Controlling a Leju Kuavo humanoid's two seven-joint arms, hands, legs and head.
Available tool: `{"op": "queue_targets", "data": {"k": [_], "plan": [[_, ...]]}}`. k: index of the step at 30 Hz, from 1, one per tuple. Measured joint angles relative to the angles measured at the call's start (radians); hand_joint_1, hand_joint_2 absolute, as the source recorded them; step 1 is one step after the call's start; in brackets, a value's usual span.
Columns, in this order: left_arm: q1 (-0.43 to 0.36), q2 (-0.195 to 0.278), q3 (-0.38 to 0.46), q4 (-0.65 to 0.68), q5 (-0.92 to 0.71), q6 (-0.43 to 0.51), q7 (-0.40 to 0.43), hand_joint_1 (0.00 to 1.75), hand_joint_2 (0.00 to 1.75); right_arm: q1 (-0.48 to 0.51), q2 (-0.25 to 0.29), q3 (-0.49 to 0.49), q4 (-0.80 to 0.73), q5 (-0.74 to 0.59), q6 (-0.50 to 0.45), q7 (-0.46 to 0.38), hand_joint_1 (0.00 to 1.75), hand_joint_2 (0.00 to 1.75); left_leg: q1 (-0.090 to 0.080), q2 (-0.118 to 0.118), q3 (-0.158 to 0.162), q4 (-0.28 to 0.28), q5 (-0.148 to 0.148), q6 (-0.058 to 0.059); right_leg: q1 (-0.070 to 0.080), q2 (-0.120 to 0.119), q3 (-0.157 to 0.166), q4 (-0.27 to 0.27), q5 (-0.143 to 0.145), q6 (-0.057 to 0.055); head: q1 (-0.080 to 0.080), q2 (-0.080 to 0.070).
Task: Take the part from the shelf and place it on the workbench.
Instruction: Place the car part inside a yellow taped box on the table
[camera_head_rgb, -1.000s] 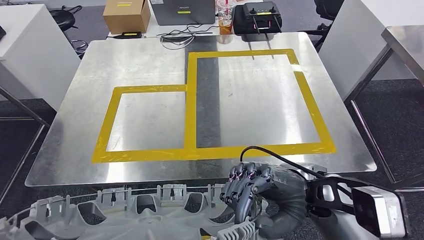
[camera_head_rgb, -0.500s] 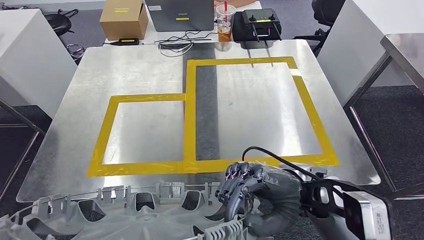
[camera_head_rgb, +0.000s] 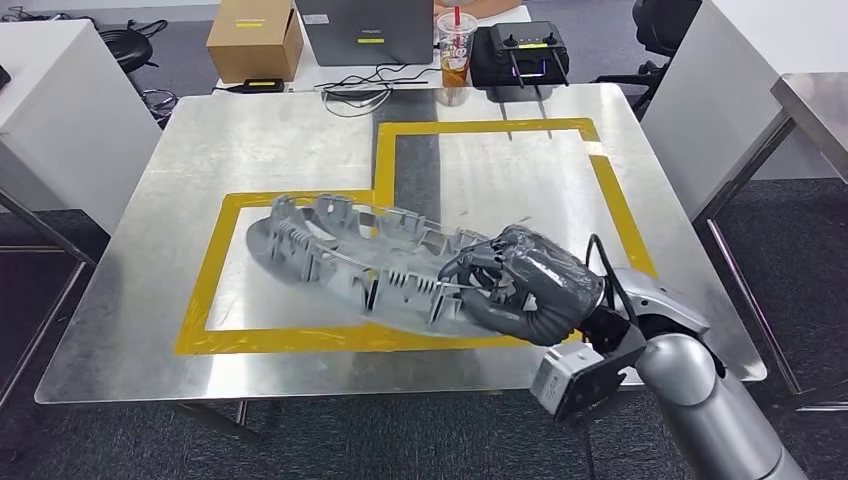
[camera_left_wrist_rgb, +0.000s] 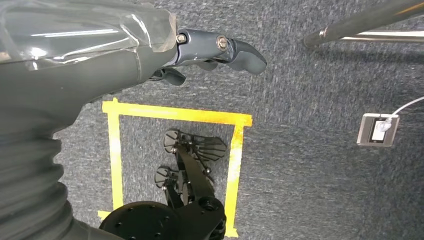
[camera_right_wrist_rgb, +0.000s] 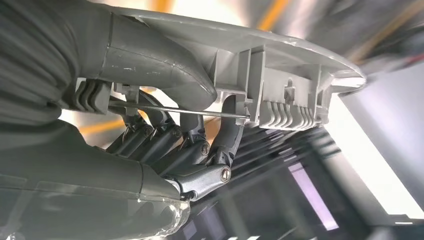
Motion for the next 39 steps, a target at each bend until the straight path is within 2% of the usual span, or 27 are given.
{"op": "queue_targets", "data": {"k": [2,4,5,6,7,9,11,12,14,16,17,19,20,21,22,23,24,25,26,27,30,32,35,36,37,38,39], "plan": [[0.004,-0.001,0.000,0.001,0.000,-0.003,-0.004,0.00,1.75,-0.005,-0.016,-0.026,0.007,0.065,-0.022,0.016,1.69,1.75,0.006,0.003,-0.032,0.067,-0.041,-0.012,-0.005,-0.002,0.003,-0.002,0.001,-0.009,-0.002,0.000],[0.007,-0.001,0.000,0.002,-0.001,-0.007,-0.007,0.00,1.75,-0.006,-0.031,-0.047,0.015,0.106,-0.037,0.019,1.69,1.75,0.012,0.006,-0.094,0.201,-0.104,-0.022,-0.004,-0.003,0.004,-0.002,0.001,-0.013,-0.004,0.000],[0.008,0.000,0.000,0.002,-0.002,-0.009,-0.008,0.00,1.75,-0.006,-0.037,-0.053,0.020,0.124,-0.040,0.020,1.69,1.75,0.014,0.007,-0.122,0.258,-0.123,-0.025,-0.003,-0.003,0.004,-0.002,0.000,-0.013,-0.004,0.000],[0.009,0.000,0.000,0.003,-0.004,-0.010,-0.008,0.00,1.75,-0.006,-0.044,-0.056,0.025,0.147,-0.042,0.023,1.69,1.75,0.016,0.008,-0.136,0.285,-0.125,-0.026,-0.003,-0.003,0.004,-0.001,0.000,-0.014,-0.004,0.000],[0.010,0.000,0.000,0.003,-0.004,-0.011,-0.009,0.00,1.75,-0.007,-0.051,-0.058,0.030,0.173,-0.043,0.026,1.69,1.75,0.016,0.010,-0.130,0.271,-0.109,-0.026,-0.003,-0.002,0.006,-0.001,-0.002,-0.014,-0.004,0.000],[0.010,0.001,0.000,0.004,-0.002,-0.011,-0.011,0.00,1.75,-0.014,-0.068,-0.053,0.046,0.229,-0.039,0.034,1.69,1.75,0.016,0.011,-0.067,0.142,-0.043,-0.019,-0.003,0.000,0.010,-0.002,-0.004,-0.012,-0.004,0.000],[0.009,0.001,0.000,0.003,0.009,-0.012,-0.012,0.00,1.75,-0.034,-0.089,-0.037,0.078,0.271,-0.028,0.040,1.69,1.75,0.011,0.011,-0.006,0.027,-0.008,-0.010,0.001,0.003,0.010,-0.001,-0.007,-0.006,-0.004,0.000],[0.009,0.002,0.000,0.003,0.015,-0.014,-0.012,0.00,1.75,-0.046,-0.101,-0.027,0.101,0.284,-0.021,0.042,1.69,1.75,0.008,0.011,0.006,0.004,-0.006,-0.006,0.003,0.004,0.009,-0.001,-0.007,-0.001,-0.004,0.000],[0.009,0.002,0.000,0.002,0.024,-0.019,-0.011,0.00,1.75,-0.072,-0.123,-0.005,0.148,0.300,-0.010,0.044,1.69,1.75,0.004,0.010,0.008,-0.002,-0.008,0.004,0.003,0.004,0.008,-0.005,-0.007,0.011,-0.003,0.000],[0.009,0.002,0.000,0.001,0.027,-0.023,-0.011,0.00,1.75,-0.095,-0.141,0.015,0.188,0.311,0.000,0.045,1.69,1.75,0.006,0.009,0.014,-0.014,-0.001,0.017,0.001,0.003,-0.001,0.011,-0.018,0.017,-0.002,0.000],[0.009,0.002,0.000,0.000,0.028,-0.025,-0.011,0.00,1.75,-0.109,-0.149,0.027,0.207,0.318,0.007,0.045,1.69,1.75,0.008,0.008,0.018,-0.020,0.002,0.023,0.001,0.002,-0.019,0.046,-0.035,0.016,-0.001,0.000],[0.009,0.002,0.000,0.000,0.028,-0.033,-0.012,0.00,1.75,-0.142,-0.162,0.058,0.253,0.336,0.031,0.045,1.69,1.75,0.008,0.008,0.019,-0.023,0.003,0.029,-0.001,0.001,-0.087,0.177,-0.085,0.009,0.001,0.000],[0.009,0.002,0.000,0.000,0.027,-0.039,-0.014,0.00,1.75,-0.161,-0.165,0.080,0.283,0.348,0.048,0.044,1.69,1.75,0.007,0.008,0.019,-0.023,0.002,0.030,-0.001,0.001,-0.123,0.245,-0.105,0.009,0.001,0.000],[0.009,0.002,0.000,0.001,0.026,-0.045,-0.015,0.00,1.75,-0.181,-0.167,0.104,0.314,0.360,0.064,0.043,1.69,1.75,0.006,0.008,0.020,-0.022,0.002,0.030,-0.001,0.001,-0.146,0.285,-0.111,0.013,0.001,0.000],[0.008,0.003,0.000,0.002,0.024,-0.050,-0.018,0.00,1.75,-0.204,-0.167,0.132,0.350,0.373,0.080,0.038,1.69,1.75,0.006,0.008,0.021,-0.022,0.002,0.030,-0.002,0.001,-0.151,0.285,-0.102,0.020,0.002,0.000],[0.008,0.004,0.000,0.003,0.022,-0.053,-0.020,0.00,1.75,-0.229,-0.166,0.159,0.386,0.384,0.092,0.032,1.69,1.75,0.006,0.007,0.022,-0.020,0.001,0.029,-0.004,0.000,-0.134,0.241,-0.078,0.028,0.002,0.000],[0.008,0.006,0.000,0.006,0.018,-0.055,-0.023,0.00,1.75,-0.256,-0.163,0.187,0.423,0.391,0.102,0.023,1.69,1.75,0.006,0.006,0.022,-0.017,-0.001,0.027,-0.006,-0.001,-0.100,0.168,-0.046,0.037,0.002,0.000],[0.007,0.009,-0.001,0.008,0.013,-0.056,-0.027,0.00,1.75,-0.285,-0.159,0.214,0.460,0.395,0.109,0.013,1.69,1.75,0.004,0.005,0.020,-0.012,-0.004,0.023,-0.005,-0.002,-0.066,0.097,-0.020,0.040,0.002,0.000],[0.007,0.012,-0.001,0.012,0.009,-0.056,-0.031,0.00,1.75,-0.311,-0.153,0.241,0.498,0.397,0.113,0.003,1.69,1.75,0.002,0.004,0.018,-0.007,-0.007,0.018,-0.005,-0.003,-0.041,0.045,0.000,0.037,0.002,0.000],[0.007,0.015,-0.001,0.016,0.005,-0.056,-0.034,0.00,1.75,-0.333,-0.147,0.266,0.532,0.397,0.115,-0.004,1.69,1.75,0.000,0.004,0.016,-0.003,-0.009,0.013,-0.004,-0.004,-0.026,0.016,0.009,0.031,0.001,0.000],[0.007,0.024,0.000,0.027,0.000,-0.054,-0.039,0.00,1.75,-0.380,-0.118,0.335,0.629,0.392,0.116,-0.027,1.69,1.75,0.002,0.004,0.012,0.001,-0.012,0.000,-0.002,-0.002,-0.023,0.009,0.015,0.008,0.001,0.000],[0.007,0.029,0.000,0.037,-0.004,-0.049,-0.043,0.00,1.75,-0.413,-0.090,0.379,0.696,0.388,0.110,-0.049,1.69,1.75,0.006,0.006,-0.007,0.042,-0.039,-0.012,-0.005,-0.002,-0.021,0.008,0.017,-0.003,-0.002,0.000],[0.006,0.038,0.000,0.056,-0.007,-0.036,-0.047,0.00,1.75,-0.451,-0.043,0.441,0.798,0.393,0.082,-0.075,1.69,1.75,0.011,0.009,-0.097,0.227,-0.123,-0.025,-0.002,-0.001,-0.021,0.008,0.016,-0.011,-0.005,0.000],[0.006,0.041,0.000,0.064,-0.008,-0.031,-0.049,0.00,1.75,-0.459,-0.026,0.461,0.832,0.394,0.069,-0.081,1.69,1.75,0.012,0.010,-0.121,0.273,-0.135,-0.026,0.000,0.000,-0.021,0.008,0.016,-0.012,-0.005,0.000],[0.006,0.042,0.000,0.071,-0.009,-0.026,-0.052,0.00,1.75,-0.466,-0.009,0.478,0.864,0.396,0.054,-0.087,1.69,1.75,0.013,0.010,-0.127,0.283,-0.129,-0.025,0.001,0.000,-0.021,0.008,0.016,-0.012,-0.005,0.000],[0.006,0.044,0.000,0.078,-0.009,-0.022,-0.055,0.00,1.75,-0.474,0.006,0.493,0.894,0.396,0.039,-0.093,1.69,1.75,0.013,0.010,-0.114,0.251,-0.106,-0.022,0.003,0.001,-0.020,0.008,0.016,-0.012,-0.005,0.000],[0.006,0.046,0.000,0.083,-0.010,-0.019,-0.057,0.00,1.75,-0.482,0.020,0.504,0.920,0.396,0.023,-0.098,1.69,1.75,0.012,0.010,-0.082,0.186,-0.071,-0.016,0.005,0.003,-0.019,0.008,0.016,-0.012,-0.006,0.000]]}}
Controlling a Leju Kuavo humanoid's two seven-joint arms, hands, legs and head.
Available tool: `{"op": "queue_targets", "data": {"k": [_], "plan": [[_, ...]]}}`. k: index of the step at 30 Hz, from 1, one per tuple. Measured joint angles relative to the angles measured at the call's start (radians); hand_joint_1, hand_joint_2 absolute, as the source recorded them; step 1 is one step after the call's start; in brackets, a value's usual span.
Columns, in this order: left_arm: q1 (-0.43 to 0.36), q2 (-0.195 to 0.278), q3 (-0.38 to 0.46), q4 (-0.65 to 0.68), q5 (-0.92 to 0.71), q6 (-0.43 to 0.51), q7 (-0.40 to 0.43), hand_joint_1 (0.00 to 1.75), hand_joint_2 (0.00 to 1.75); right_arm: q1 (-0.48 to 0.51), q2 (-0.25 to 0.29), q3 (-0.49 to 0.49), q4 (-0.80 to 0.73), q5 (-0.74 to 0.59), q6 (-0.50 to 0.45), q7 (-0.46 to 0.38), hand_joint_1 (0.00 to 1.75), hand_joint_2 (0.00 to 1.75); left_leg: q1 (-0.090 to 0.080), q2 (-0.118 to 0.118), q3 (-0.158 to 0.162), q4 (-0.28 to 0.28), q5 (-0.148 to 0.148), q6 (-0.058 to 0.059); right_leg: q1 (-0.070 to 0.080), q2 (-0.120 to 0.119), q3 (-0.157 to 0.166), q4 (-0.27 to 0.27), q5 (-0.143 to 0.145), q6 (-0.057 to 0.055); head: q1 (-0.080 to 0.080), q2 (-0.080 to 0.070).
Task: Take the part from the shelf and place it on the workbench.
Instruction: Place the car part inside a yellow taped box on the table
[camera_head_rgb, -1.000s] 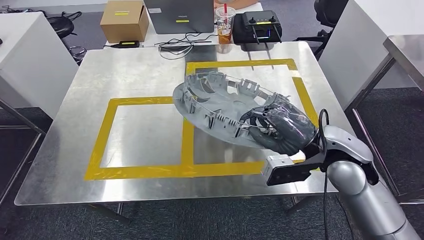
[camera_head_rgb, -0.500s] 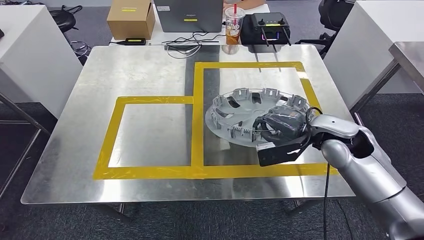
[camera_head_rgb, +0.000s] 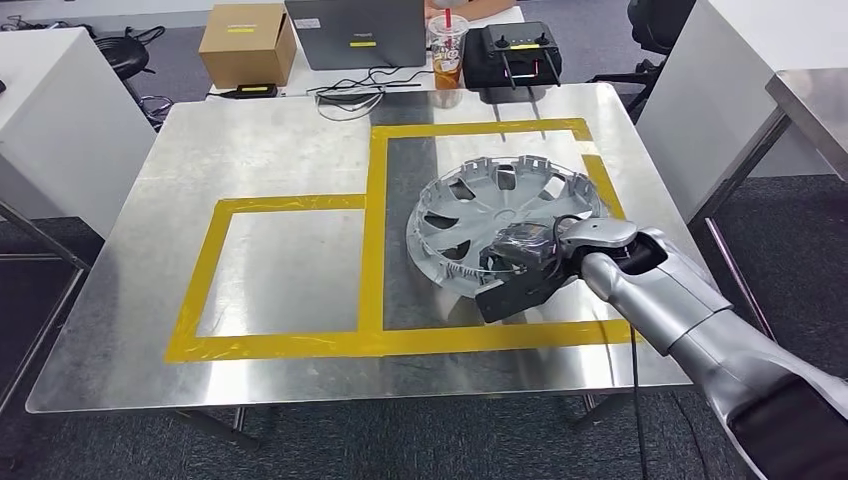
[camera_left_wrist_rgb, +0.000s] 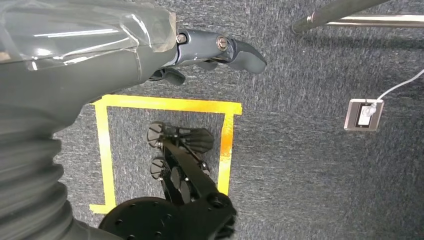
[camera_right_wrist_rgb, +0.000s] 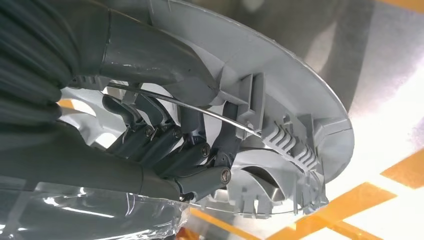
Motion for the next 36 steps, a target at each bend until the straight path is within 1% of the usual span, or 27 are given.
{"op": "queue_targets", "data": {"k": [2,3,5,7,8,9,10,11,12,13,14,16,17,18,20,22,23,24,26,27,28,29,30,32,33,34,36], "plan": [[-0.002,0.004,0.000,0.005,-0.001,0.004,-0.004,0.00,1.75,-0.019,0.023,0.016,0.041,-0.001,-0.026,-0.004,1.69,1.75,-0.005,0.001,0.069,-0.134,0.046,0.014,0.004,0.002,0.002,-0.001,0.000,0.001,0.001,0.000],[-0.003,0.006,0.000,0.006,0.000,0.005,-0.006,0.00,1.75,-0.028,0.033,0.024,0.059,-0.001,-0.038,-0.005,1.69,1.75,-0.009,0.002,0.089,-0.171,0.055,0.019,0.005,0.003,0.002,-0.002,0.001,0.002,0.000,0.000],[-0.004,0.008,0.000,0.007,0.000,0.003,-0.008,0.00,1.75,-0.040,0.054,0.038,0.099,0.001,-0.066,-0.006,1.69,1.75,-0.015,0.004,0.097,-0.187,0.054,0.025,0.005,0.003,0.002,-0.006,0.001,0.007,0.000,0.000],[-0.005,0.009,0.000,0.006,0.001,-0.003,-0.009,0.00,1.75,-0.046,0.074,0.048,0.138,0.006,-0.094,-0.006,1.69,1.75,-0.011,0.005,0.108,-0.201,0.062,0.033,0.005,0.001,-0.004,0.003,-0.004,0.014,0.001,0.000],[-0.006,0.008,0.000,0.006,0.001,-0.005,-0.010,0.00,1.75,-0.050,0.082,0.052,0.156,0.009,-0.106,-0.006,1.69,1.75,-0.008,0.006,0.114,-0.209,0.067,0.037,0.006,0.001,-0.015,0.025,-0.015,0.015,0.001,0.000],[-0.008,0.007,0.000,0.006,0.000,-0.006,-0.011,0.00,1.75,-0.054,0.089,0.056,0.172,0.012,-0.114,-0.006,1.69,1.75,-0.005,0.008,0.120,-0.216,0.071,0.041,0.006,0.000,-0.037,0.071,-0.036,0.013,0.002,0.000],[-0.009,0.006,0.000,0.006,-0.001,-0.007,-0.013,0.00,1.75,-0.058,0.095,0.060,0.189,0.015,-0.119,-0.007,1.69,1.75,-0.006,0.008,0.121,-0.217,0.072,0.043,0.006,0.000,-0.066,0.133,-0.062,0.011,0.003,0.000],[-0.010,0.006,0.000,0.006,-0.002,-0.007,-0.015,0.00,1.75,-0.061,0.102,0.064,0.206,0.018,-0.120,-0.006,1.27,1.31,-0.006,0.007,0.120,-0.217,0.072,0.044,0.005,0.000,-0.100,0.203,-0.087,0.010,0.003,0.000],[-0.011,0.006,0.000,0.006,-0.005,-0.008,-0.018,0.00,1.75,-0.063,0.109,0.068,0.226,0.023,-0.118,-0.005,0.85,0.87,-0.006,0.006,0.120,-0.217,0.072,0.044,0.003,0.000,-0.128,0.258,-0.103,0.013,0.003,0.000],[-0.011,0.006,0.000,0.006,-0.008,-0.008,-0.021,0.00,1.75,-0.064,0.116,0.074,0.247,0.029,-0.114,-0.004,0.42,0.44,-0.006,0.005,0.120,-0.216,0.072,0.044,0.001,0.000,-0.140,0.279,-0.104,0.020,0.003,0.000],[-0.011,0.005,0.000,0.006,-0.012,-0.008,-0.025,0.00,1.75,-0.067,0.124,0.079,0.270,0.034,-0.107,0.000,0.00,0.00,-0.005,0.004,0.120,-0.215,0.071,0.043,-0.003,-0.001,-0.133,0.260,-0.089,0.029,0.003,0.000],[-0.012,0.005,0.000,0.006,-0.020,-0.008,-0.033,0.00,1.75,-0.077,0.140,0.085,0.317,0.036,-0.093,0.008,0.00,0.00,-0.004,0.003,0.118,-0.208,0.067,0.037,-0.010,-0.006,-0.073,0.128,-0.037,0.048,0.004,0.000],[-0.013,0.005,0.000,0.006,-0.024,-0.008,-0.036,0.00,1.75,-0.083,0.147,0.086,0.341,0.033,-0.087,0.011,0.00,0.00,-0.005,0.002,0.114,-0.200,0.062,0.031,-0.012,-0.007,-0.042,0.065,-0.015,0.050,0.003,0.000],[-0.013,0.005,0.000,0.006,-0.027,-0.009,-0.038,0.00,1.75,-0.088,0.153,0.086,0.362,0.030,-0.084,0.013,0.00,0.00,-0.007,0.002,0.111,-0.194,0.059,0.025,-0.011,-0.008,-0.022,0.024,-0.003,0.046,0.002,0.000],[-0.014,0.006,0.000,0.005,-0.033,-0.011,-0.042,0.00,0.87,-0.092,0.161,0.086,0.398,0.026,-0.083,0.016,0.00,0.00,-0.008,0.001,0.106,-0.187,0.055,0.015,-0.006,-0.006,-0.013,0.007,0.003,0.029,0.000,0.000],[-0.014,0.006,0.000,0.004,-0.036,-0.014,-0.046,0.00,0.00,-0.093,0.166,0.085,0.426,0.021,-0.081,0.017,0.00,0.00,-0.003,0.002,0.102,-0.181,0.050,0.006,-0.007,-0.006,-0.012,0.005,0.006,0.016,0.000,0.000],[-0.014,0.006,0.000,0.004,-0.037,-0.016,-0.047,0.00,0.00,-0.094,0.169,0.083,0.436,0.018,-0.079,0.018,0.00,0.00,-0.001,0.003,0.094,-0.163,0.036,0.001,-0.010,-0.005,-0.011,0.004,0.006,0.010,-0.002,0.000],[-0.015,0.007,0.000,0.004,-0.037,-0.017,-0.048,0.00,0.00,-0.096,0.173,0.082,0.445,0.014,-0.077,0.018,0.00,0.00,0.001,0.003,0.076,-0.124,0.013,-0.005,-0.012,-0.005,-0.010,0.004,0.007,0.006,-0.004,0.000],[-0.016,0.010,0.000,0.004,-0.037,-0.017,-0.048,0.00,0.00,-0.096,0.180,0.078,0.459,0.007,-0.072,0.021,0.00,0.00,0.003,0.004,0.014,0.007,-0.048,-0.013,-0.011,-0.003,-0.009,0.004,0.007,0.001,-0.007,0.000],[-0.017,0.010,0.000,0.005,-0.037,-0.016,-0.048,0.00,0.00,-0.094,0.182,0.076,0.465,0.001,-0.073,0.025,0.00,0.00,0.004,0.004,-0.018,0.070,-0.070,-0.015,-0.010,-0.003,-0.009,0.004,0.007,0.001,-0.007,0.000],[-0.017,0.011,0.000,0.006,-0.038,-0.016,-0.048,0.00,0.00,-0.091,0.183,0.071,0.469,-0.007,-0.076,0.030,0.00,0.00,0.004,0.004,-0.038,0.108,-0.078,-0.016,-0.009,-0.003,-0.009,0.004,0.006,0.001,-0.007,0.000],[-0.016,0.011,0.000,0.007,-0.037,-0.016,-0.048,0.00,0.00,-0.087,0.185,0.063,0.470,-0.017,-0.087,0.038,0.00,0.00,0.004,0.004,-0.039,0.104,-0.065,-0.014,-0.009,-0.003,-0.009,0.004,0.006,0.001,-0.007,0.000],[-0.016,0.011,0.000,0.007,-0.036,-0.017,-0.047,0.00,0.00,-0.085,0.187,0.051,0.468,-0.030,-0.102,0.048,0.00,0.00,0.004,0.004,-0.019,0.059,-0.036,-0.012,-0.008,-0.002,-0.008,0.004,0.006,0.001,-0.007,0.000],[-0.017,0.011,0.000,0.003,-0.031,-0.024,-0.045,0.00,0.00,-0.082,0.190,0.016,0.454,-0.058,-0.134,0.065,0.00,0.00,0.002,0.004,0.052,-0.084,0.029,-0.002,-0.007,0.001,-0.008,0.004,0.006,0.002,-0.007,0.000],[-0.018,0.011,0.000,0.000,-0.029,-0.028,-0.044,0.00,0.00,-0.082,0.191,-0.003,0.445,-0.069,-0.145,0.071,0.00,0.00,0.000,0.004,0.081,-0.139,0.046,0.002,-0.005,0.002,-0.008,0.004,0.006,0.003,-0.007,0.000],[-0.019,0.010,0.000,-0.003,-0.027,-0.031,-0.043,0.00,0.00,-0.080,0.192,-0.023,0.434,-0.077,-0.151,0.075,0.00,0.00,-0.003,0.004,0.097,-0.170,0.051,0.006,-0.003,0.003,-0.010,0.004,0.007,0.006,-0.007,0.000],[-0.019,0.008,0.000,-0.009,-0.023,-0.034,-0.040,0.00,0.00,-0.072,0.191,-0.056,0.413,-0.092,-0.165,0.084,0.00,0.00,-0.009,0.004,0.104,-0.182,0.049,0.013,-0.003,0.003,-0.011,0.001,0.009,0.015,-0.007,0.000]]}}
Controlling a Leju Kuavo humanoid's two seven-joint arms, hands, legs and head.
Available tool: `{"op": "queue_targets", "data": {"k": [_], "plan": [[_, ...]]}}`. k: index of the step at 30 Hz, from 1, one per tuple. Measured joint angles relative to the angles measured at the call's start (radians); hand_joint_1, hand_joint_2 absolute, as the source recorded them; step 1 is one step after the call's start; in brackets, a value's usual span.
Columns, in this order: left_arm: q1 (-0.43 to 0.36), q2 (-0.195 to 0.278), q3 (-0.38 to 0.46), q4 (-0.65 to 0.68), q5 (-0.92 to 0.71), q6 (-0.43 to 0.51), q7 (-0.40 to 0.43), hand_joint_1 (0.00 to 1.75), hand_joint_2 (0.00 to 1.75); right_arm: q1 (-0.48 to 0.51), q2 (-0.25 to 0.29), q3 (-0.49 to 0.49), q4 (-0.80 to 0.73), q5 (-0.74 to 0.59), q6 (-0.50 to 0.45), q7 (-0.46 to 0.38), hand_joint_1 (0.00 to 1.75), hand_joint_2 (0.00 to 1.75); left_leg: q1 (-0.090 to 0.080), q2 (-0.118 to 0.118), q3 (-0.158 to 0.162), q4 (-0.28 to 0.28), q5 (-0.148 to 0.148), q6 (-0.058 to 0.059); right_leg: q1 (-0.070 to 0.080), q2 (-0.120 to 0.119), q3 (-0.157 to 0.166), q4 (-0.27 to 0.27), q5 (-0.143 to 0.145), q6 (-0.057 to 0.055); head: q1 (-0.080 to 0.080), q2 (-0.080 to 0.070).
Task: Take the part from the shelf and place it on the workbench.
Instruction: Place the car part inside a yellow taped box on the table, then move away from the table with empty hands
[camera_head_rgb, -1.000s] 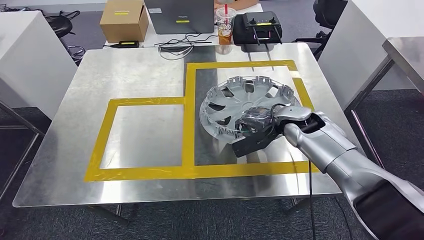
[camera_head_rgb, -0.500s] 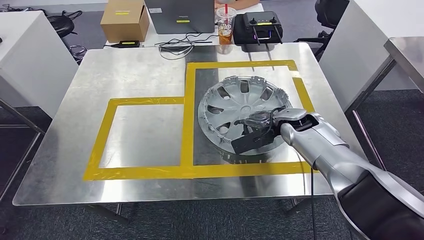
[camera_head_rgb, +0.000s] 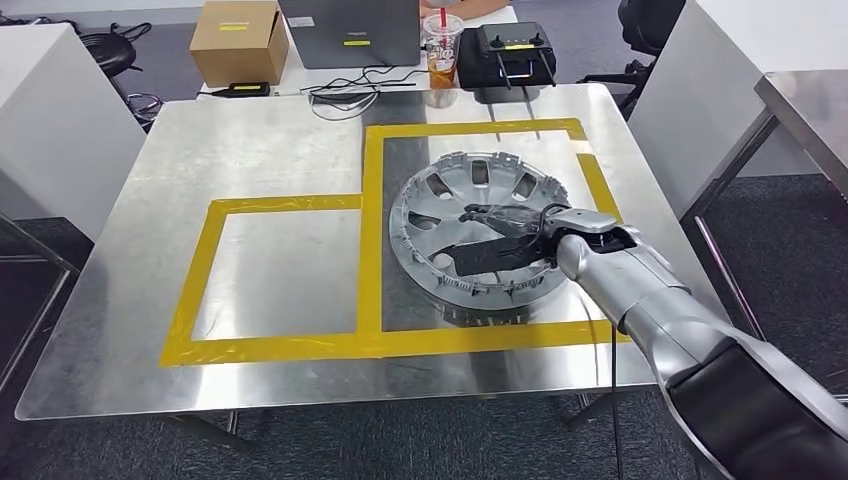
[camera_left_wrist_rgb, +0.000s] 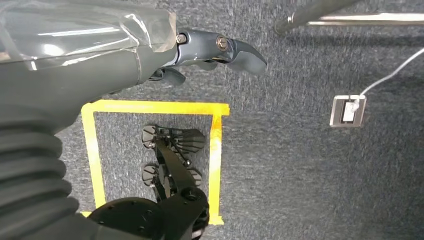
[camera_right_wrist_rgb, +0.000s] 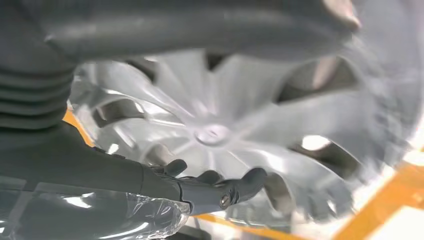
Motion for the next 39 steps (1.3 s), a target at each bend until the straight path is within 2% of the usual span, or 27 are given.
{"op": "queue_targets", "data": {"k": [2,3,4,6,7,8,9,11,12,14,17,19,21,22,23,24,25,27,28,29,32,33,34,35,37,38,39], "plan": [[0.000,-0.006,0.000,-0.010,0.005,-0.002,0.004,0.00,0.00,0.023,-0.005,-0.043,-0.040,-0.027,-0.053,0.013,0.00,0.00,0.003,0.000,0.008,-0.013,0.008,0.012,-0.001,-0.001,-0.005,0.006,-0.005,0.009,0.001,0.000],[0.000,-0.010,0.000,-0.017,0.006,-0.004,0.005,0.00,0.00,0.043,-0.008,-0.076,-0.073,-0.047,-0.094,0.020,0.00,0.00,0.005,0.001,0.012,-0.021,0.013,0.019,0.000,-0.002,-0.017,0.030,-0.018,0.010,0.002,0.000],[0.000,-0.015,0.000,-0.025,0.007,-0.006,0.006,0.00,0.00,0.072,-0.012,-0.120,-0.121,-0.067,-0.138,0.029,0.00,0.00,0.007,0.001,0.015,-0.026,0.016,0.024,0.001,-0.003,-0.039,0.076,-0.041,0.007,0.003,0.000],[0.001,-0.025,-0.001,-0.037,0.003,-0.011,-0.004,0.00,0.00,0.172,-0.014,-0.243,-0.281,-0.092,-0.217,0.035,0.00,0.00,0.005,-0.003,0.017,-0.028,0.017,0.030,0.001,-0.003,-0.099,0.210,-0.099,-0.002,0.004,0.000],[0.003,-0.029,-0.001,-0.040,-0.001,-0.012,-0.013,0.00,0.00,0.247,-0.009,-0.328,-0.402,-0.096,-0.246,0.028,0.00,0.00,0.005,-0.007,0.017,-0.028,0.016,0.030,0.001,-0.003,-0.123,0.264,-0.118,-0.002,0.004,0.000],[0.006,-0.033,-0.002,-0.043,-0.005,-0.011,-0.024,0.00,0.00,0.333,0.004,-0.431,-0.555,-0.097,-0.266,0.012,0.00,0.00,0.005,-0.013,0.017,-0.027,0.015,0.031,0.001,-0.003,-0.130,0.283,-0.121,0.002,0.004,0.000],[0.009,-0.035,-0.002,-0.045,-0.007,-0.008,-0.032,0.00,0.00,0.418,0.025,-0.547,-0.723,-0.100,-0.276,-0.011,0.00,0.00,0.005,-0.021,0.017,-0.026,0.014,0.031,0.000,-0.005,-0.117,0.261,-0.109,0.009,0.004,0.000],[0.017,-0.040,-0.002,-0.051,-0.004,-0.002,-0.039,0.00,0.00,0.548,0.072,-0.774,-1.021,-0.113,-0.270,-0.061,0.00,0.00,0.005,-0.036,0.014,-0.017,0.010,0.027,0.000,-0.013,-0.046,0.127,-0.059,0.023,0.005,0.000],[0.022,-0.041,-0.001,-0.056,0.000,-0.001,-0.037,0.00,0.00,0.594,0.093,-0.876,-1.139,-0.119,-0.261,-0.085,0.00,0.00,0.003,-0.045,0.012,-0.009,0.007,0.023,0.001,-0.017,-0.014,0.064,-0.040,0.024,0.005,0.000],[0.033,-0.044,0.000,-0.066,0.009,-0.001,-0.033,0.00,0.00,0.687,0.121,-1.029,-1.314,-0.116,-0.246,-0.128,0.00,0.00,0.001,-0.053,0.008,0.001,0.000,0.014,0.006,-0.020,0.018,0.005,-0.025,0.014,0.006,0.000],[0.047,-0.045,0.001,-0.078,0.032,0.005,-0.023,0.00,0.00,0.848,0.147,-1.140,-1.463,-0.056,-0.242,-0.183,0.00,0.00,0.003,-0.039,0.007,0.011,-0.016,0.000,0.004,-0.012,0.022,0.000,-0.017,-0.005,0.005,0.000],[0.047,-0.045,0.001,-0.081,0.043,0.014,-0.019,0.00,0.00,0.952,0.157,-1.187,-1.509,0.001,-0.245,-0.191,0.00,0.00,0.006,-0.018,-0.010,0.073,-0.074,-0.012,-0.003,-0.012,0.020,-0.003,-0.011,-0.014,0.000,0.000],[0.048,-0.046,0.001,-0.082,0.041,0.022,-0.019,0.00,0.00,1.048,0.162,-1.225,-1.525,0.042,-0.245,-0.189,0.00,0.00,0.011,-0.008,-0.046,0.191,-0.158,-0.022,-0.002,-0.013,0.013,-0.003,-0.006,-0.020,-0.003,0.000],[0.048,-0.046,0.001,-0.082,0.039,0.025,-0.019,0.00,0.00,1.089,0.168,-1.244,-1.527,0.058,-0.239,-0.187,0.00,0.00,0.013,-0.006,-0.060,0.244,-0.188,-0.025,-0.002,-0.014,0.007,-0.002,-0.002,-0.021,-0.003,0.000],[0.048,-0.046,0.001,-0.082,0.037,0.028,-0.019,0.00,0.00,1.126,0.176,-1.262,-1.527,0.072,-0.229,-0.187,0.00,0.00,0.014,-0.005,-0.059,0.270,-0.201,-0.026,-0.002,-0.014,0.000,-0.002,0.003,-0.021,-0.003,0.000],[0.048,-0.047,0.001,-0.082,0.037,0.029,-0.019,0.00,0.00,1.160,0.185,-1.281,-1.525,0.087,-0.212,-0.186,0.00,0.00,0.015,-0.004,-0.041,0.261,-0.199,-0.025,-0.002,-0.014,-0.007,-0.002,0.010,-0.020,-0.003,0.000],[0.048,-0.047,0.001,-0.082,0.037,0.029,-0.019,0.00,0.00,1.190,0.198,-1.301,-1.520,0.104,-0.190,-0.185,0.00,0.00,0.015,-0.004,-0.002,0.213,-0.181,-0.023,-0.002,-0.013,-0.014,-0.002,0.016,-0.018,-0.003,0.000],[0.046,-0.047,0.001,-0.084,0.040,0.027,-0.017,0.00,0.00,1.232,0.225,-1.343,-1.506,0.147,-0.136,-0.182,0.00,0.00,0.012,-0.005,0.098,0.066,-0.140,-0.015,-0.002,-0.010,-0.025,-0.004,0.032,-0.012,-0.003,0.000],[0.045,-0.047,0.000,-0.086,0.043,0.026,-0.015,0.00,0.00,1.244,0.241,-1.367,-1.494,0.174,-0.105,-0.182,0.00,0.00,0.008,-0.006,0.131,0.009,-0.125,-0.009,-0.001,-0.008,-0.027,-0.006,0.039,-0.008,-0.003,0.000],[0.044,-0.047,0.000,-0.089,0.046,0.024,-0.013,0.00,0.00,1.255,0.257,-1.391,-1.478,0.206,-0.074,-0.185,0.00,0.00,0.004,-0.007,0.147,-0.022,-0.117,-0.003,-0.002,-0.006,-0.027,-0.008,0.047,-0.002,-0.004,0.000],[0.045,-0.047,0.000,-0.097,0.060,0.019,-0.002,0.00,0.00,1.286,0.306,-1.475,-1.406,0.334,0.009,-0.209,0.00,0.00,-0.005,-0.006,0.136,-0.036,-0.090,0.018,-0.007,-0.006,-0.025,-0.022,0.068,0.019,-0.007,0.000],[0.046,-0.047,0.000,-0.098,0.065,0.019,0.002,0.00,0.00,1.296,0.321,-1.504,-1.378,0.380,0.024,-0.220,0.00,0.00,-0.005,-0.005,0.128,-0.044,-0.074,0.027,-0.007,-0.006,-0.031,-0.019,0.062,0.020,-0.006,0.000],[0.047,-0.047,0.000,-0.099,0.069,0.019,0.006,0.00,0.00,1.303,0.333,-1.531,-1.349,0.422,0.034,-0.233,0.00,0.00,-0.003,-0.003,0.118,-0.051,-0.057,0.035,-0.007,-0.007,-0.043,0.001,0.038,0.017,-0.005,0.000],[0.048,-0.048,0.000,-0.100,0.074,0.019,0.011,0.00,0.00,1.307,0.344,-1.560,-1.317,0.461,0.040,-0.249,0.00,0.00,-0.001,-0.001,0.106,-0.057,-0.042,0.040,-0.007,-0.007,-0.059,0.041,-0.003,0.010,-0.003,0.000],[0.052,-0.050,0.000,-0.099,0.085,0.020,0.023,0.00,0.00,1.308,0.366,-1.622,-1.246,0.544,0.050,-0.282,0.00,0.00,-0.005,0.003,0.077,-0.057,-0.018,0.045,-0.006,-0.007,-0.090,0.170,-0.098,0.000,-0.001,0.000],[0.054,-0.051,0.000,-0.099,0.091,0.021,0.029,0.00,0.00,1.308,0.377,-1.654,-1.208,0.588,0.056,-0.298,0.00,0.00,-0.006,0.004,0.064,-0.056,-0.007,0.045,-0.006,-0.007,-0.094,0.227,-0.124,0.003,-0.001,0.000],[0.055,-0.052,0.000,-0.097,0.098,0.023,0.035,0.00,0.00,1.307,0.388,-1.685,-1.173,0.630,0.064,-0.313,0.00,0.00,-0.008,0.005,0.051,-0.054,0.003,0.045,-0.006,-0.007,-0.083,0.258,-0.131,0.010,-0.001,0.000]]}}
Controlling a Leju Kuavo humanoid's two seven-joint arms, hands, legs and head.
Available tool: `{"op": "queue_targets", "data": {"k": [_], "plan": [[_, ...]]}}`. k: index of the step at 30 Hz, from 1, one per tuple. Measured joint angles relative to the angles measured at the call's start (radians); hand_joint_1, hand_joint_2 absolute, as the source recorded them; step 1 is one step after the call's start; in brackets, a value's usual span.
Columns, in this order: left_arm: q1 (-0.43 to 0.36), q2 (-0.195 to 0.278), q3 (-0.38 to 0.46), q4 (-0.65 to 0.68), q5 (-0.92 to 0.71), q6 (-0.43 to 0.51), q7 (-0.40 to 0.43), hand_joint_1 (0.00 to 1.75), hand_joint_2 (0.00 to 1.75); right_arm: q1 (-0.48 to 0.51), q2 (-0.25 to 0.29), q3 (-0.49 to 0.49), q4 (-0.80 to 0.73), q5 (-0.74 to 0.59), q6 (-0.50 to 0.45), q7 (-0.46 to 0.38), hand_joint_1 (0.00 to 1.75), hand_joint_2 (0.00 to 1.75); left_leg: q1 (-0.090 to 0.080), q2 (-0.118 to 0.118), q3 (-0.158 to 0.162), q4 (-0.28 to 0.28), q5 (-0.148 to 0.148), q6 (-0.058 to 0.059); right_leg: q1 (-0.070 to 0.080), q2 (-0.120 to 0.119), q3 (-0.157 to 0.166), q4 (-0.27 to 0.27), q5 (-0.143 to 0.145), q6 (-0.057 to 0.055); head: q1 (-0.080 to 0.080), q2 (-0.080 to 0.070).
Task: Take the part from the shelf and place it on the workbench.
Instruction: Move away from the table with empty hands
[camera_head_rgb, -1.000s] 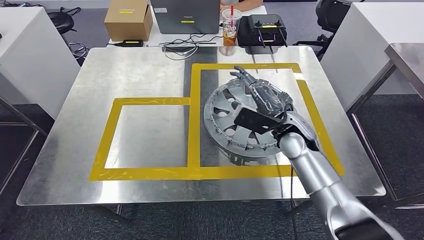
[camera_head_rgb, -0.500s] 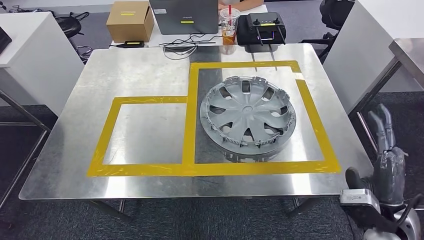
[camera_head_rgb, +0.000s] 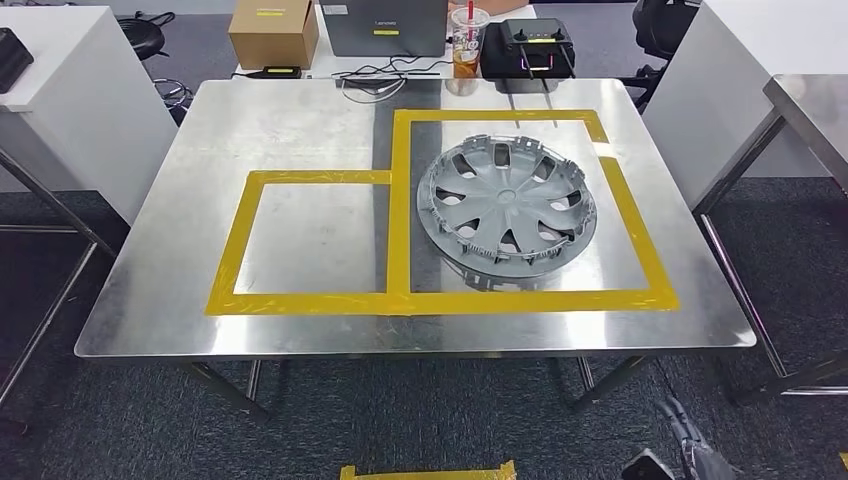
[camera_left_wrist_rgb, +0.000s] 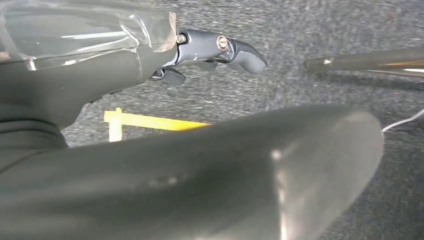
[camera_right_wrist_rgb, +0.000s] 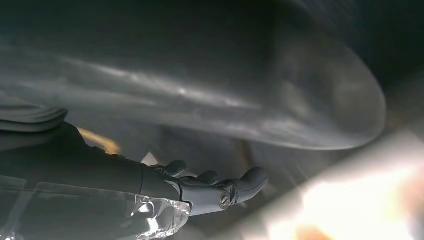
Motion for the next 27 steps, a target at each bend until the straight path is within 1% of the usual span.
{"op": "queue_targets", "data": {"k": [1,2,3,4,5,6,7,8,9,10,11,12,13,14,15,17,18,19,21,22,23,24,25,26,27], "plan": [[0.001,0.000,0.000,0.001,0.006,0.002,0.006,0.00,0.00,-0.002,0.009,-0.028,0.033,0.037,0.009,-0.013,0.00,0.00,-0.001,0.001,-0.013,0.003,0.009,-0.001,0.000,0.000,0.028,-0.006,0.011,0.010,0.000,0.000],[0.003,-0.001,0.000,0.003,0.011,0.005,0.011,0.00,0.00,-0.006,0.017,-0.055,0.065,0.072,0.017,-0.026,0.00,0.00,-0.001,0.001,-0.026,0.009,0.017,-0.004,0.000,-0.001,0.073,-0.050,0.028,0.018,0.000,0.000],[0.004,-0.002,0.000,0.005,0.014,0.008,0.015,0.00,0.00,-0.012,0.022,-0.080,0.098,0.105,0.025,-0.037,0.00,0.00,-0.001,0.002,-0.039,0.017,0.023,-0.007,0.000,-0.002,0.131,-0.122,0.036,0.022,0.000,0.000],[0.006,-0.002,0.000,0.006,0.016,0.010,0.019,0.00,0.00,-0.021,0.026,-0.104,0.134,0.135,0.032,-0.046,0.00,0.00,-0.002,0.002,-0.051,0.026,0.028,-0.012,0.003,-0.002,0.185,-0.197,0.035,0.020,0.000,0.000],[0.007,-0.003,0.000,0.008,0.017,0.013,0.021,0.00,0.00,-0.029,0.028,-0.127,0.173,0.161,0.039,-0.052,0.00,0.00,-0.003,0.003,-0.059,0.033,0.034,-0.017,0.005,-0.003,0.223,-0.256,0.029,0.015,-0.001,0.000],[0.008,-0.004,0.000,0.010,0.017,0.016,0.022,0.00,0.00,-0.036,0.029,-0.148,0.213,0.180,0.047,-0.055,0.00,0.00,-0.003,0.004,-0.063,0.038,0.039,-0.023,0.009,-0.003,0.243,-0.289,0.019,0.007,-0.002,0.000],[0.010,-0.004,0.000,0.011,0.017,0.019,0.023,0.00,0.00,-0.040,0.030,-0.167,0.251,0.192,0.061,-0.051,0.00,0.00,-0.002,0.004,-0.065,0.040,0.046,-0.030,0.012,-0.003,0.245,-0.296,0.019,0.000,-0.003,0.000],[0.011,-0.004,0.000,0.013,0.014,0.022,0.024,0.00,0.00,-0.044,0.030,-0.186,0.292,0.199,0.084,-0.036,0.00,0.00,0.000,0.003,-0.066,0.041,0.050,-0.036,0.012,-0.004,0.238,-0.294,0.025,-0.008,-0.003,0.000],[0.013,-0.004,0.000,0.014,0.007,0.024,0.025,0.00,0.00,-0.053,0.027,-0.204,0.333,0.202,0.117,-0.005,0.00,0.00,0.004,0.002,-0.071,0.047,0.043,-0.043,0.011,-0.005,0.232,-0.294,0.033,-0.016,-0.003,0.000],[0.014,-0.005,0.001,0.017,-0.005,0.026,0.025,0.00,0.00,-0.065,0.021,-0.221,0.383,0.205,0.160,0.045,0.00,0.00,0.007,0.001,-0.078,0.065,0.017,-0.050,0.009,-0.006,0.223,-0.295,0.043,-0.025,-0.005,0.000],[0.015,-0.005,0.001,0.020,-0.021,0.028,0.023,0.00,0.00,-0.080,0.009,-0.240,0.439,0.207,0.201,0.104,0.00,0.00,0.010,0.000,-0.090,0.101,-0.025,-0.056,0.007,-0.007,0.212,-0.296,0.055,-0.032,-0.006,0.000],[0.014,-0.006,0.001,0.025,-0.039,0.031,0.020,0.00,0.00,-0.096,-0.007,-0.259,0.500,0.208,0.236,0.167,0.00,0.00,0.012,-0.001,-0.104,0.154,-0.077,-0.062,0.007,-0.007,0.200,-0.296,0.066,-0.035,-0.008,0.000],[0.013,-0.006,0.000,0.028,-0.054,0.033,0.018,0.00,0.00,-0.108,-0.021,-0.274,0.548,0.209,0.257,0.212,0.00,0.00,0.014,-0.001,-0.115,0.202,-0.119,-0.065,0.007,-0.008,0.190,-0.296,0.074,-0.037,-0.009,0.000],[0.013,-0.006,0.000,0.031,-0.064,0.036,0.015,0.00,0.00,-0.116,-0.030,-0.283,0.581,0.209,0.267,0.238,0.00,0.00,0.014,-0.001,-0.122,0.236,-0.145,-0.067,0.007,-0.008,0.184,-0.296,0.080,-0.037,-0.010,0.000],[0.012,-0.006,0.000,0.032,-0.069,0.038,0.014,0.00,0.00,-0.120,-0.035,-0.287,0.597,0.209,0.270,0.251,0.00,0.00,0.015,-0.001,-0.126,0.254,-0.156,-0.068,0.007,-0.008,0.181,-0.295,0.083,-0.037,-0.010,0.000],[0.012,-0.006,0.000,0.032,-0.071,0.039,0.014,0.00,0.00,-0.121,-0.038,-0.289,0.605,0.209,0.270,0.256,0.00,0.00,0.015,-0.001,-0.127,0.260,-0.159,-0.069,0.007,-0.008,0.179,-0.295,0.084,-0.037,-0.010,0.000],[0.011,-0.006,0.000,0.039,-0.072,0.052,0.034,0.00,0.44,-0.145,-0.077,-0.302,0.710,0.207,0.259,0.297,0.00,0.44,0.016,-0.001,-0.091,0.242,-0.133,-0.065,0.008,-0.007,0.161,-0.295,0.097,-0.034,-0.010,0.000],[0.009,-0.006,-0.001,0.046,-0.079,0.066,0.053,0.00,0.87,-0.175,-0.124,-0.316,0.840,0.203,0.245,0.339,0.00,0.87,0.014,-0.002,-0.026,0.181,-0.122,-0.058,0.010,-0.006,0.142,-0.295,0.115,-0.029,-0.010,0.000],[0.003,-0.005,-0.002,0.060,-0.102,0.095,0.090,0.00,1.75,-0.241,-0.232,-0.345,1.131,0.195,0.208,0.417,0.00,1.75,0.009,-0.001,0.102,0.048,-0.098,-0.040,0.012,-0.006,0.106,-0.295,0.154,-0.013,-0.009,0.000],[0.001,-0.004,-0.002,0.060,-0.117,0.100,0.089,0.00,1.75,-0.254,-0.255,-0.349,1.192,0.191,0.197,0.418,0.00,1.75,0.005,0.000,0.129,0.001,-0.112,-0.032,0.012,-0.007,0.105,-0.297,0.164,-0.005,-0.009,0.000],[0.000,-0.003,-0.003,0.061,-0.126,0.107,0.090,0.00,1.75,-0.262,-0.270,-0.349,1.234,0.184,0.187,0.418,0.00,1.75,0.002,0.000,0.126,-0.005,-0.108,-0.026,0.011,-0.008,0.106,-0.300,0.171,0.002,-0.010,0.000],[0.000,-0.002,-0.006,0.064,-0.132,0.116,0.092,0.00,1.31,-0.268,-0.282,-0.348,1.269,0.174,0.177,0.418,0.00,1.75,0.002,0.002,0.122,-0.011,-0.099,-0.018,0.009,-0.008,0.103,-0.298,0.173,0.006,-0.011,0.000],[0.000,0.000,-0.012,0.067,-0.131,0.126,0.094,0.00,0.87,-0.271,-0.292,-0.345,1.297,0.159,0.167,0.419,0.00,1.31,0.003,0.005,0.118,-0.016,-0.089,-0.010,0.008,-0.007,0.094,-0.281,0.163,0.007,-0.011,0.000],[0.000,0.002,-0.021,0.072,-0.125,0.137,0.097,0.00,0.44,-0.273,-0.300,-0.339,1.321,0.142,0.159,0.421,0.00,0.87,0.005,0.007,0.112,-0.021,-0.078,-0.003,0.008,-0.006,0.077,-0.245,0.139,0.004,-0.009,0.000],[0.000,0.004,-0.032,0.077,-0.115,0.147,0.101,0.00,0.00,-0.273,-0.308,-0.331,1.343,0.123,0.151,0.424,0.00,0.44,0.005,0.009,0.105,-0.022,-0.069,0.002,0.007,-0.006,0.052,-0.184,0.104,-0.002,-0.008,0.000]]}}
